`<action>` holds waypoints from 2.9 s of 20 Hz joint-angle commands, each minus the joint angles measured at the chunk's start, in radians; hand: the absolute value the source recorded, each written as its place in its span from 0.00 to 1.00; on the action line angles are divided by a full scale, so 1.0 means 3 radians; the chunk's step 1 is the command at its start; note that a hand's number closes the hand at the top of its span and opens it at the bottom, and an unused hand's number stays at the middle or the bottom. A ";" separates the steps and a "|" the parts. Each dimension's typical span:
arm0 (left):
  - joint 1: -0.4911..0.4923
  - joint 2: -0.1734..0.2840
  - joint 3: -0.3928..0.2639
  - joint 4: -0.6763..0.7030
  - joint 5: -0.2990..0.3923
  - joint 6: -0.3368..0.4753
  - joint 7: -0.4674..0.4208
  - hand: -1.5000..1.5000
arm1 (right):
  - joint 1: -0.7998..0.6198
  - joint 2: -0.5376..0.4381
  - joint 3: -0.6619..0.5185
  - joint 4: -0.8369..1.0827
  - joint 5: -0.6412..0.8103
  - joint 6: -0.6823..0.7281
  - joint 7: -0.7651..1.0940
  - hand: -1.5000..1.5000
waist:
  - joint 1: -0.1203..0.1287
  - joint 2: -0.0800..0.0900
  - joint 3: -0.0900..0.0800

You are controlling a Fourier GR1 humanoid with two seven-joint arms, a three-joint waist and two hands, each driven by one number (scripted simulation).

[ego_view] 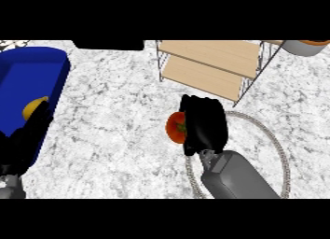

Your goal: Pick the tomato from the placemat and place it in the tiered shelf

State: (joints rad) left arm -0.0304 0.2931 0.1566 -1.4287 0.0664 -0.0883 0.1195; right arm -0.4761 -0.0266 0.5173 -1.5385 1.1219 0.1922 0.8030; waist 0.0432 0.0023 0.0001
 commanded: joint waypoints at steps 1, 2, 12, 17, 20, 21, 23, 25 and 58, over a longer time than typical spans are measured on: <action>0.0019 -0.0056 0.0000 -0.0015 -0.0003 0.0043 0.0024 0.50 | -0.0626 0.0084 0.0291 -0.0136 -0.0453 0.0093 0.0934 1.00 | -0.0015 -0.0012 -0.0003; 0.0147 -0.0086 -0.0007 -0.0067 -0.0062 0.0094 -0.0073 0.50 | -0.0756 0.0085 0.0226 -0.0204 -0.0574 0.0153 0.1045 1.00 | -0.0025 -0.0016 -0.0003; 0.0227 -0.0070 0.0028 -0.0090 -0.0023 0.0014 -0.0096 0.50 | -0.1304 0.0087 0.0027 -0.0842 -0.1039 -0.0469 0.1842 1.00 | -0.0075 -0.0030 -0.0003; 0.0118 0.0049 0.0124 -0.0083 0.0027 -0.0028 0.0063 0.50 | -0.1660 0.0087 -0.0203 -0.1048 -0.0923 -0.0164 0.1977 1.00 | -0.0130 -0.0031 -0.0002; 0.0155 -0.0046 0.0054 -0.0157 -0.0040 0.0073 0.0120 0.50 | -0.2016 0.0086 -0.0391 -0.1081 -0.1011 -0.0113 0.2176 1.00 | -0.0118 -0.0044 -0.0003; 0.0185 -0.0033 0.0098 -0.0087 -0.0012 0.0024 -0.0029 0.50 | -0.2216 0.0086 -0.0473 -0.0976 -0.0966 -0.0054 0.2149 1.00 | -0.0113 -0.0041 -0.0006; 0.0266 -0.0087 0.0045 -0.0113 -0.0024 0.0015 -0.0015 0.50 | -0.2295 0.0086 -0.0598 -0.0848 -0.0810 0.0042 0.2050 1.00 | -0.0122 -0.0041 -0.0006; 0.0071 0.0012 0.0089 -0.0105 -0.0020 0.0019 0.0130 0.50 | -0.2552 0.0087 -0.0664 -0.0794 -0.0751 0.0148 0.2121 1.00 | -0.0143 -0.0048 -0.0006; 0.0173 -0.0009 0.0168 -0.0179 0.0035 -0.0120 0.0129 0.50 | -0.2760 -0.0366 -0.1906 0.1369 -0.0182 -0.0175 0.0528 1.00 | -0.0089 -0.0004 -0.0001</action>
State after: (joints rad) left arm -0.0009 0.2863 0.2014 -1.4447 0.0564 -0.1055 0.1214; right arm -1.3126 -0.1429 -0.0234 -1.1914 1.0598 0.2069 0.9548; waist 0.0128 0.0018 0.0003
